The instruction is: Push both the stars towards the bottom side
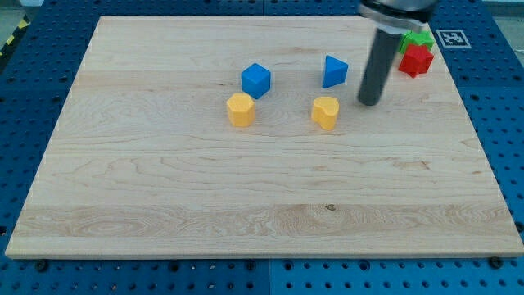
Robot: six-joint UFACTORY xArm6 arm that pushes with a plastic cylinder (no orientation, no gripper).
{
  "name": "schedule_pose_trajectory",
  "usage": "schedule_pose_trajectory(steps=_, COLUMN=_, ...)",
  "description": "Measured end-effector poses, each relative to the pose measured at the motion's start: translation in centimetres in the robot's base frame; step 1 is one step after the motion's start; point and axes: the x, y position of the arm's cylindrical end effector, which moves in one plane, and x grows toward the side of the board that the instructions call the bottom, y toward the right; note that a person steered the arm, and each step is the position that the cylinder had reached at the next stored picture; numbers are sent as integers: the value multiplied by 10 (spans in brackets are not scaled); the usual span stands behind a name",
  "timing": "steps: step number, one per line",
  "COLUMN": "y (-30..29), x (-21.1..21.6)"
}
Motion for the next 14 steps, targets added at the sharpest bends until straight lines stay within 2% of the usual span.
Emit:
schedule_pose_trajectory(steps=1, y=27, x=-29)
schedule_pose_trajectory(steps=2, y=26, x=-50)
schedule_pose_trajectory(steps=5, y=-39, x=-52)
schedule_pose_trajectory(steps=6, y=-38, x=-52)
schedule_pose_trajectory(steps=7, y=9, x=-46)
schedule_pose_trajectory(steps=8, y=19, x=-48)
schedule_pose_trajectory(steps=9, y=17, x=-71)
schedule_pose_trajectory(steps=11, y=10, x=-161)
schedule_pose_trajectory(steps=12, y=39, x=-205)
schedule_pose_trajectory(steps=13, y=63, x=-204)
schedule_pose_trajectory(steps=14, y=116, x=-205)
